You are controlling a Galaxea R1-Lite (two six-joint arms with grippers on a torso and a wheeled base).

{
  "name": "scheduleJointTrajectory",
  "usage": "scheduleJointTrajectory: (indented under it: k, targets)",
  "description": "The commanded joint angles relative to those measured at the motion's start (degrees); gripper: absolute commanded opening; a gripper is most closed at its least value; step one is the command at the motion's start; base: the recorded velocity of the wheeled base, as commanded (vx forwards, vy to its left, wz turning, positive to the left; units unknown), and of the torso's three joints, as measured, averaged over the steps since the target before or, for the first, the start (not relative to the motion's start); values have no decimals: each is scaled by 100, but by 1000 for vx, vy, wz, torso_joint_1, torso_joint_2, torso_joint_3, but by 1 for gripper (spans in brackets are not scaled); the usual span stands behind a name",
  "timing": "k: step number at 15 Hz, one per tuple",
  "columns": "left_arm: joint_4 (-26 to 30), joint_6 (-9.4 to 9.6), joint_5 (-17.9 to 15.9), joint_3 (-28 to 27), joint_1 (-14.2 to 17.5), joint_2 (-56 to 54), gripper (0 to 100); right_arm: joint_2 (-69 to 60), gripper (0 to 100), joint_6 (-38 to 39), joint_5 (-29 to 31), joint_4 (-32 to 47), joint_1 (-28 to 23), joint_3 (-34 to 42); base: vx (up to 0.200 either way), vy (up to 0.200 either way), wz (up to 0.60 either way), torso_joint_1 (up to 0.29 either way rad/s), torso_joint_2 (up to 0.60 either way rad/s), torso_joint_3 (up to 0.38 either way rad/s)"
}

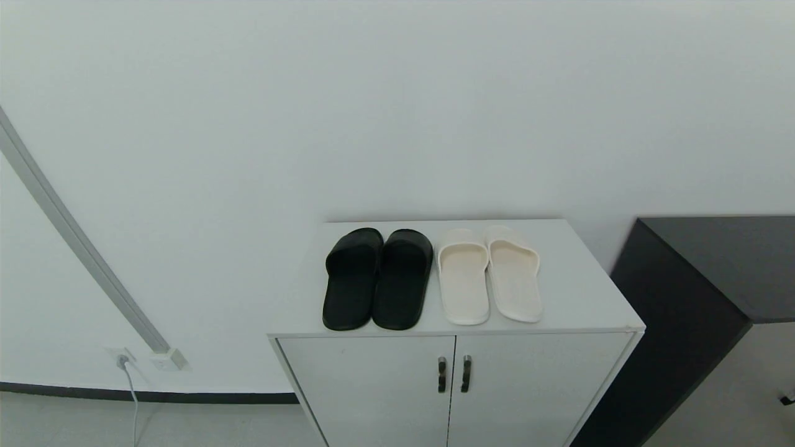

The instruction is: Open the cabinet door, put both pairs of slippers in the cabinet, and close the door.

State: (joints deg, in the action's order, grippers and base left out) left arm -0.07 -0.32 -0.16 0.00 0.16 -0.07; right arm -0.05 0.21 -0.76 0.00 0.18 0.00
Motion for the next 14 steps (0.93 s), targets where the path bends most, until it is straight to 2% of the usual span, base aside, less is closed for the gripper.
scheduleJointTrajectory:
  k: [1, 6, 9, 10, 11, 13, 14]
  targets:
    - [-1, -3, -2, 0, 2, 7, 0, 5, 100, -3, -12, 0, -1, 0, 0, 0, 0, 0, 0, 0]
    - [-1, -3, 16, 0, 2, 7, 0, 5, 100, -21, 32, 0, -1, 0, 0, 0, 0, 0, 0, 0]
    - [-1, 14, 25, 0, 2, 7, 0, 14, 100, -284, 225, 0, -18, -62, 0, 0, 0, 0, 0, 0]
    - [-1, 67, -2, 0, 2, 7, 0, 576, 100, 208, 207, 62, -1, -1107, 0, 0, 0, 0, 0, 0]
    - [-1, 102, -11, 0, 2, 7, 0, 1174, 100, 577, 111, 211, 26, -1714, 0, 0, 0, 0, 0, 0]
    - [-1, 111, -11, 0, 2, 7, 0, 2439, 100, 94, -935, 369, -1, -1758, 0, 0, 0, 0, 0, 0]
    - [-1, 111, -11, 0, 2, 7, 0, 3195, 100, 296, -1005, 97, 26, -1890, 0, 0, 0, 0, 0, 0]
